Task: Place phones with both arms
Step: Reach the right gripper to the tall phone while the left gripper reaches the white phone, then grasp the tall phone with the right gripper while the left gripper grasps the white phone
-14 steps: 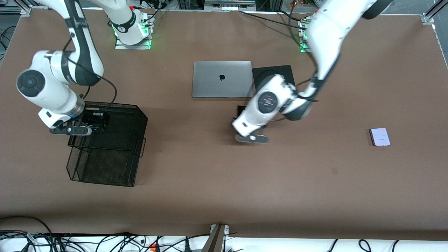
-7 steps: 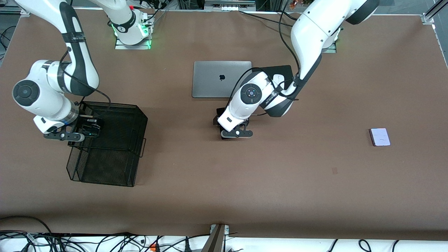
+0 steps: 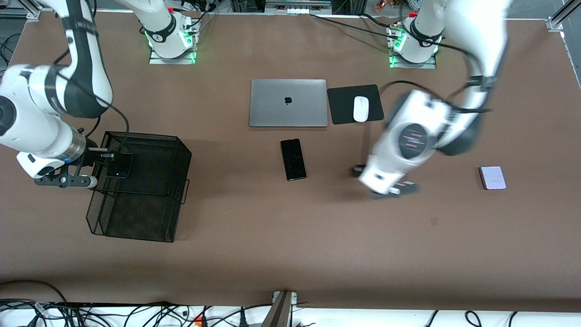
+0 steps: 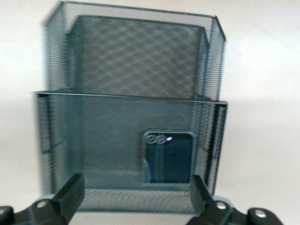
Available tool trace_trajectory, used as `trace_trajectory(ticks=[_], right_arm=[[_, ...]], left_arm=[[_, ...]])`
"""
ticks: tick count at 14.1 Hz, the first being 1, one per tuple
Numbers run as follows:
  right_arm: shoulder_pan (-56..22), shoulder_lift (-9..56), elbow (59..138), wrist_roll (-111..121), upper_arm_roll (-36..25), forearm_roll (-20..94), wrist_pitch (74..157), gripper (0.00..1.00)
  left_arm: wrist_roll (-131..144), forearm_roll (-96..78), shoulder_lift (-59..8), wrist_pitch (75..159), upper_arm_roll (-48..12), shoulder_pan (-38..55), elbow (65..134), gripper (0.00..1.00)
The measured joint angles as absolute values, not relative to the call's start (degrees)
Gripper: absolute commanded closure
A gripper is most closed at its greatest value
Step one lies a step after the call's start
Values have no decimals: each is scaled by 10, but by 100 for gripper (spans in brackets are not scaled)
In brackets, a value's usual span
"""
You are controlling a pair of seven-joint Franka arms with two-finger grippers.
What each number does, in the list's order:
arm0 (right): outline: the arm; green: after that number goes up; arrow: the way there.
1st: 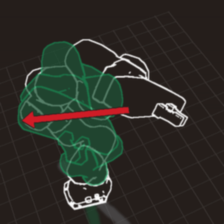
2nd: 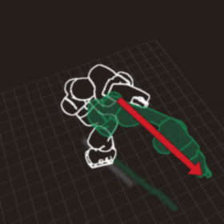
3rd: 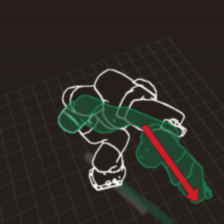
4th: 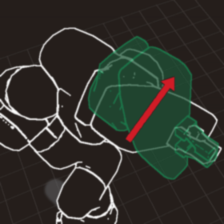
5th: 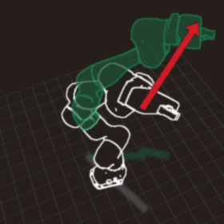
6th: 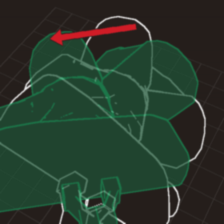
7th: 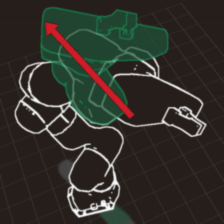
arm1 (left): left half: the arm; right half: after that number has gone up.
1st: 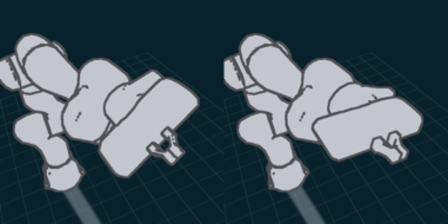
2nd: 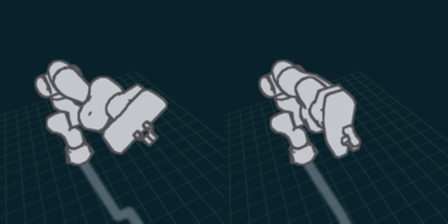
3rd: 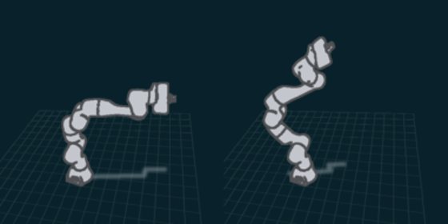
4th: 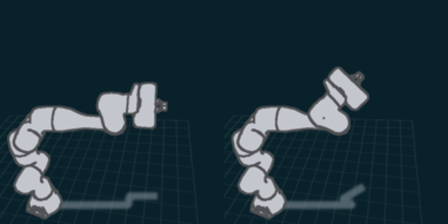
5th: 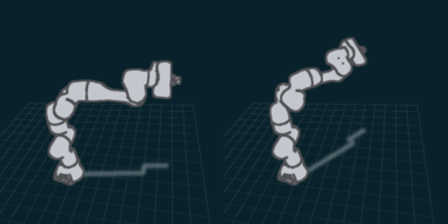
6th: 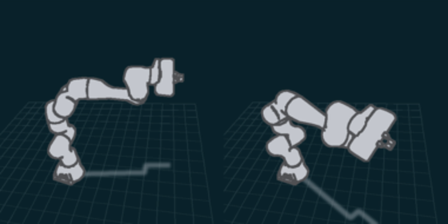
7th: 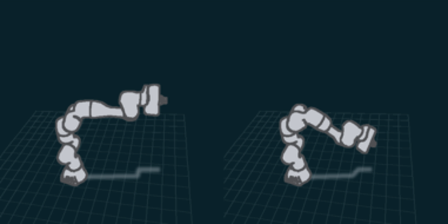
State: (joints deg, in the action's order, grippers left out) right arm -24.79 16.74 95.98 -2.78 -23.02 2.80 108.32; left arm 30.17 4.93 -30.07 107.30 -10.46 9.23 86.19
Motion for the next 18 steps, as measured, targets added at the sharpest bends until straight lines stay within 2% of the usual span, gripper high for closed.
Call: trace_trajectory(ticks=[3, 6, 10, 13, 18], right_arm=[[-330, 167, 912, -133, -225, 30, 1053, 0], [-427, 178, 906, -243, -221, 35, 1055, 0], [-540, 255, 845, -307, -216, 81, 1072, 0], [-587, 328, 794, -311, -199, 96, 1112, 0], [-599, 402, 781, -312, -168, 98, 1195, 0]], left_arm=[[186, 49, -290, 1068, -40, 30, 881, 0], [105, 49, -291, 1091, -12, -53, 921, 0], [-7, 50, -298, 1258, 48, -108, 1012, 0], [-48, 50, -322, 1337, 57, -139, 1055, 0], [-87, 1, -342, 1351, 56, -148, 1064, 0]])
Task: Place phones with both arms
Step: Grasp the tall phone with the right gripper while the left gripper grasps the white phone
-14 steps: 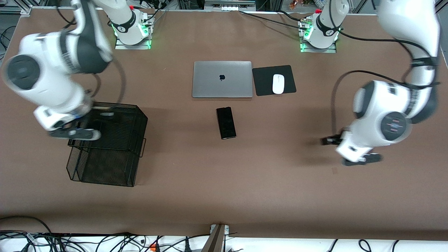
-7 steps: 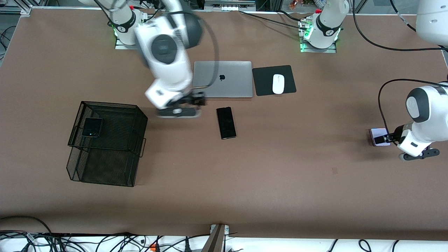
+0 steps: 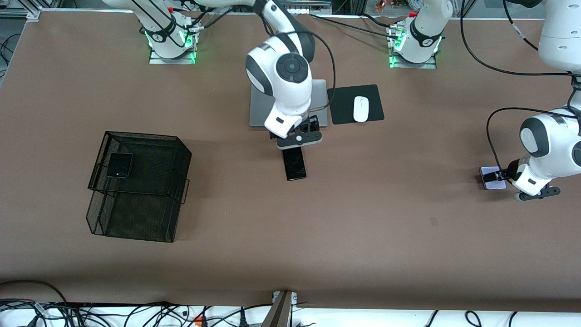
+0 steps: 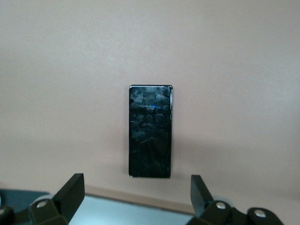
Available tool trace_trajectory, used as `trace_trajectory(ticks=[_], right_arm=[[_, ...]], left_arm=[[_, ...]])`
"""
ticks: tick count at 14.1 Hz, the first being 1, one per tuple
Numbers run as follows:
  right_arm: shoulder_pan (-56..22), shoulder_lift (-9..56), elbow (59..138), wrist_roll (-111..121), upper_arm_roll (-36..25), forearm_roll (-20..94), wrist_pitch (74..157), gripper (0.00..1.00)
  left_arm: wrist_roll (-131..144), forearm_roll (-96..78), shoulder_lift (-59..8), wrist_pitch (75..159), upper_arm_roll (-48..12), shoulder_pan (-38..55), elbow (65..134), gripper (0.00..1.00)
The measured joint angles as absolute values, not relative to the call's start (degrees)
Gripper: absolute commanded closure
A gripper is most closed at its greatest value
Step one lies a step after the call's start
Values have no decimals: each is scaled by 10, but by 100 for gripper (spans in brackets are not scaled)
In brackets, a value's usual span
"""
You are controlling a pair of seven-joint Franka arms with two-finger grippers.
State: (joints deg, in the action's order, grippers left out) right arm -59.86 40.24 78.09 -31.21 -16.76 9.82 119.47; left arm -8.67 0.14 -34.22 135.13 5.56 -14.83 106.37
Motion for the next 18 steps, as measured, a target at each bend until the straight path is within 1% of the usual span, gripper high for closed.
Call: trace_trajectory(ticks=[4, 6, 8, 13, 14, 15, 16, 17, 18], right_arm=[[-597, 450, 812, -290, -165, 99, 1287, 0], [-596, 467, 832, -274, -165, 99, 1331, 0], [-595, 481, 839, -267, -165, 99, 1355, 0], [-595, 498, 840, -265, -150, 99, 1380, 0], [-595, 501, 840, -265, -149, 99, 1385, 0], [-595, 505, 841, -265, -149, 99, 1390, 0], [-595, 508, 841, -265, -149, 99, 1393, 2], [-595, 510, 841, -265, -149, 99, 1394, 15], [-594, 511, 841, -265, -149, 99, 1396, 34]], left_arm=[[-120, -19, -345, 1352, 56, -149, 1068, 0], [-142, -19, -353, 1374, 56, -149, 1069, 0], [-164, -19, -364, 1393, 58, -149, 1070, 0], [-179, -19, -371, 1399, 60, -150, 1070, 0], [-180, -19, -371, 1399, 60, -150, 1070, 25], [-181, -19, -371, 1399, 60, -150, 1070, 52], [-181, -19, -371, 1399, 60, -150, 1070, 65], [-182, -19, -370, 1397, 60, -149, 1070, 70], [-182, -19, -370, 1397, 60, -149, 1070, 70]])
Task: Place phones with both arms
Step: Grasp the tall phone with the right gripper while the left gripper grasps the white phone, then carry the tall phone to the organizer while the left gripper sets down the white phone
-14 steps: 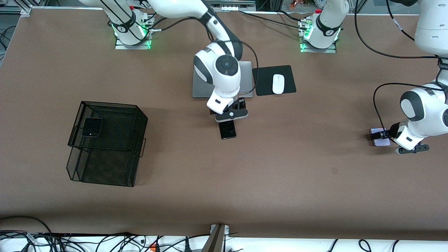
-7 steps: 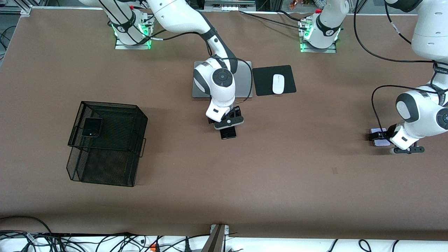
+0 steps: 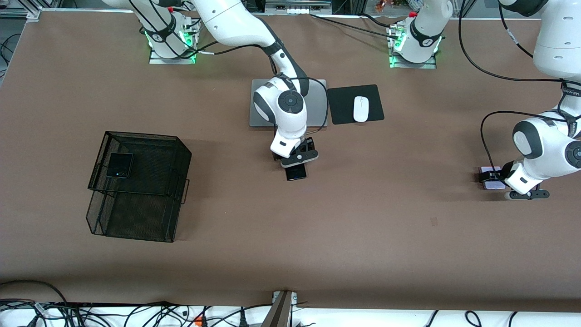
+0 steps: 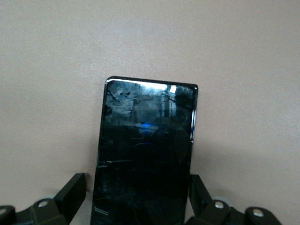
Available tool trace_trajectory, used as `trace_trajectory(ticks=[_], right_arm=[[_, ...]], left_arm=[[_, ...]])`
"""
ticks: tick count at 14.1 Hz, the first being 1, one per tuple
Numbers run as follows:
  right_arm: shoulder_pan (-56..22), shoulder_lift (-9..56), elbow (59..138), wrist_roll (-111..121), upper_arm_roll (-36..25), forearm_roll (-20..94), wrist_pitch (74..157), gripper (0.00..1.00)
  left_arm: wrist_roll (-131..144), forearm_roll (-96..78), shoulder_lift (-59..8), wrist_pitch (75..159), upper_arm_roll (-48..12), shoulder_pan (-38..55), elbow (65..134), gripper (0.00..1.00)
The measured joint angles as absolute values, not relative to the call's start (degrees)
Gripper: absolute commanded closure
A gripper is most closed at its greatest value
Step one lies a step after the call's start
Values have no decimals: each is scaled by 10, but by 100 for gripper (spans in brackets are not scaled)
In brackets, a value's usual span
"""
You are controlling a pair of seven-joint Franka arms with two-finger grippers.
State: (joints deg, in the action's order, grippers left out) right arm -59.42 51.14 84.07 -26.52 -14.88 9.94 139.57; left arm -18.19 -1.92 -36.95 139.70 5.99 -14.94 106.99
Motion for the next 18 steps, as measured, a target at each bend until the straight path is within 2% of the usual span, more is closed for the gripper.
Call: trace_trajectory(ticks=[2, 3, 5, 7, 11, 14, 18], right_arm=[[-594, 511, 840, -265, -149, 100, 1397, 73], [-593, 509, 840, -265, -149, 103, 1398, 83], [-593, 509, 839, -265, -149, 105, 1398, 86], [-594, 505, 834, -265, -149, 105, 1387, 88], [-594, 458, 789, -271, -167, 105, 1271, 90], [-591, 401, 759, -271, -216, 105, 1178, 92], [-567, 337, 761, -259, -295, 107, 1055, 95]], left_arm=[[-182, -19, -368, 1397, 60, -149, 1070, 70], [-182, -19, -366, 1396, 60, -149, 1069, 70], [-182, -19, -350, 1375, 55, -149, 1062, 69], [-182, -19, -328, 1314, 39, -148, 1035, 69], [-182, -19, -306, 1199, -28, -144, 960, 70], [-174, -23, -309, 1183, -114, -134, 951, 73], [-31, -48, -345, 1194, -202, -96, 952, 74]])
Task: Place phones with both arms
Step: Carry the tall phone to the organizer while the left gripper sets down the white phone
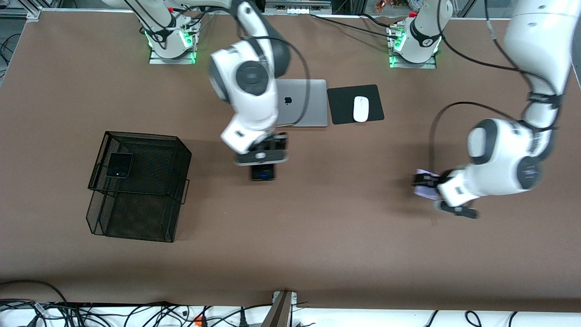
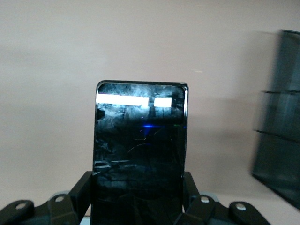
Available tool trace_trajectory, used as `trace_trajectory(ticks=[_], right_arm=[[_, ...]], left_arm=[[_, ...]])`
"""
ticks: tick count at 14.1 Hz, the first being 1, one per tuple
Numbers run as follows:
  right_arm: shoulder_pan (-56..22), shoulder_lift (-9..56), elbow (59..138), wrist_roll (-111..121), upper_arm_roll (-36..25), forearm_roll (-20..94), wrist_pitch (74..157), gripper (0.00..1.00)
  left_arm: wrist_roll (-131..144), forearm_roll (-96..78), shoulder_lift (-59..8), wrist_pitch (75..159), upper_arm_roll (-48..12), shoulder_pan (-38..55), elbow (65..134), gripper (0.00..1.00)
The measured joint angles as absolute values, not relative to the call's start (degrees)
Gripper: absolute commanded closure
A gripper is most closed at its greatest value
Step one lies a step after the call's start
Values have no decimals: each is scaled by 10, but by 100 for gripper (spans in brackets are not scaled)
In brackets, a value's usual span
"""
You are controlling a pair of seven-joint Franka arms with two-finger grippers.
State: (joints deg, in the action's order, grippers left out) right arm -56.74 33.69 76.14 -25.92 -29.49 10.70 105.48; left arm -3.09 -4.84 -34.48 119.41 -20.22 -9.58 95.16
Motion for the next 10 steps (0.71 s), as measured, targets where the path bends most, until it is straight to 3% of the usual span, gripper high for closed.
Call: trace_trajectory(ticks=[3, 7, 8, 9, 10], right_arm=[[-524, 305, 805, -198, -350, 115, 1026, 98], [-491, 275, 907, -120, -421, 125, 1048, 98], [-490, 270, 936, -115, -429, 127, 1067, 98], [-490, 263, 968, -115, -431, 127, 1091, 98], [-491, 257, 1000, -115, -431, 128, 1116, 98]], left_arm=[[94, -50, -386, 1267, -244, -33, 952, 73], [274, -50, -429, 1398, -248, 125, 951, 73], [309, -50, -438, 1423, -248, 159, 951, 58], [330, -50, -447, 1443, -247, 181, 951, 1], [338, -50, -455, 1457, -247, 195, 948, 0]])
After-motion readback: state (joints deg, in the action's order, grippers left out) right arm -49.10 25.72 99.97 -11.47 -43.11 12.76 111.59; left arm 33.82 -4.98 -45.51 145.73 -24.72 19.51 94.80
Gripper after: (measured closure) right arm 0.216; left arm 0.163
